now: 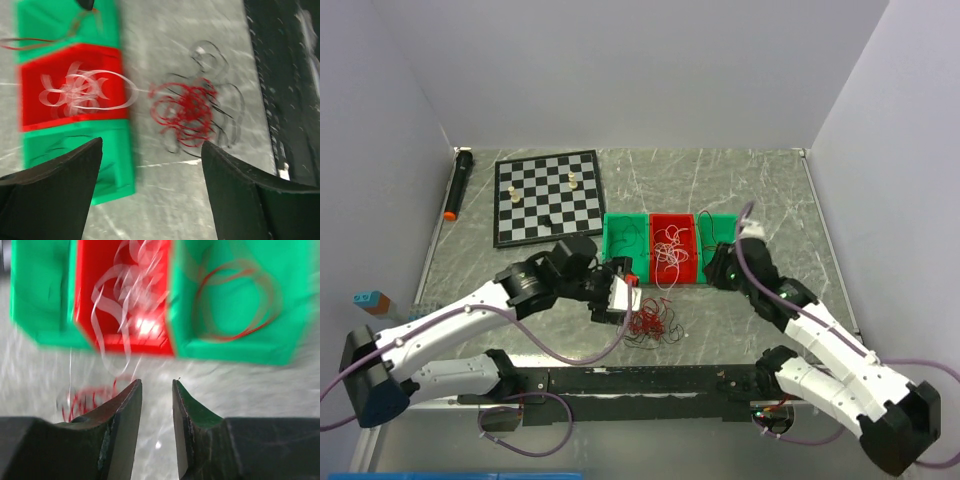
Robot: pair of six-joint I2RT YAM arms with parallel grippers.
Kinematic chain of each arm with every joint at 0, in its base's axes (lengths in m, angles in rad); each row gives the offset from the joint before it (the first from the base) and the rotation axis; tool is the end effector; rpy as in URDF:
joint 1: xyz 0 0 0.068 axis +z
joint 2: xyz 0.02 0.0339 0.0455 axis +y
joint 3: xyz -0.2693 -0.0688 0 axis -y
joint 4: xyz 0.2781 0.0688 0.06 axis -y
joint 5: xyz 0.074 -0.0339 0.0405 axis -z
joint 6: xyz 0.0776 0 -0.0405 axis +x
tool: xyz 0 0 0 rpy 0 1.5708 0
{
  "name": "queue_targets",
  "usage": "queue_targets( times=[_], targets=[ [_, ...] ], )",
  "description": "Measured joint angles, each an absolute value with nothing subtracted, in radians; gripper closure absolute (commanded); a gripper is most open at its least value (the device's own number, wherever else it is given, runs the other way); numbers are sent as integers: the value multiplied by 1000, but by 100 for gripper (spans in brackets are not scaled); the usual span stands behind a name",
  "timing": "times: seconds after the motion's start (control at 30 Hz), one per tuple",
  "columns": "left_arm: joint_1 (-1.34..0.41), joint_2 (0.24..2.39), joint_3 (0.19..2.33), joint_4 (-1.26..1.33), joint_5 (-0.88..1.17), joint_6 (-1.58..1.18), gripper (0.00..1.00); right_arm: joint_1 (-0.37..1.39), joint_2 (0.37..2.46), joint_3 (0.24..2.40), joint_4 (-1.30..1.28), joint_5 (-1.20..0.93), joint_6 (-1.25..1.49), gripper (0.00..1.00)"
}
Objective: Untangle the cables
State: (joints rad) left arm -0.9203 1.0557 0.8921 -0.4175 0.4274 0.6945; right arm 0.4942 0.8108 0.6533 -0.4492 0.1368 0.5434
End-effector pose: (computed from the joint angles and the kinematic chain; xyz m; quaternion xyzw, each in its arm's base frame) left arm 0.1515 -0.2521 0.2824 0.6910 0.5218 -0.2377 0.4401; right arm 0.2185 0.1057 0.2383 0.0534 0.8829 0.1767 0.4317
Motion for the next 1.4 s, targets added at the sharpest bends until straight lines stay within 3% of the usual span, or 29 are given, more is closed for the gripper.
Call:
queue_targets(
  times=[0.2,0.27,0.37,0.4,0.7,0.97,1.1,1.4],
  targets=[
    [-920,1168,871,-446,514,738,20,672,822,551,-368,93,561,61],
    [-920,1209,867,-413,540,712,28,682,790,506,-332,74,565,60],
    [-922,1266,864,-353,582,660,52,683,738,463,-310,61,573,61],
    [-926,1290,864,-328,595,633,55,683,723,456,-306,59,575,61],
    [-963,1455,892,-257,638,502,51,684,661,451,-267,53,575,61],
    [-965,1475,891,-181,568,479,56,685,588,413,-231,-5,552,58],
    [-968,1489,880,-169,549,486,47,685,573,404,-223,-49,531,45],
    [-877,1379,875,-246,536,458,24,685,606,404,-176,-214,443,31]
  ],
)
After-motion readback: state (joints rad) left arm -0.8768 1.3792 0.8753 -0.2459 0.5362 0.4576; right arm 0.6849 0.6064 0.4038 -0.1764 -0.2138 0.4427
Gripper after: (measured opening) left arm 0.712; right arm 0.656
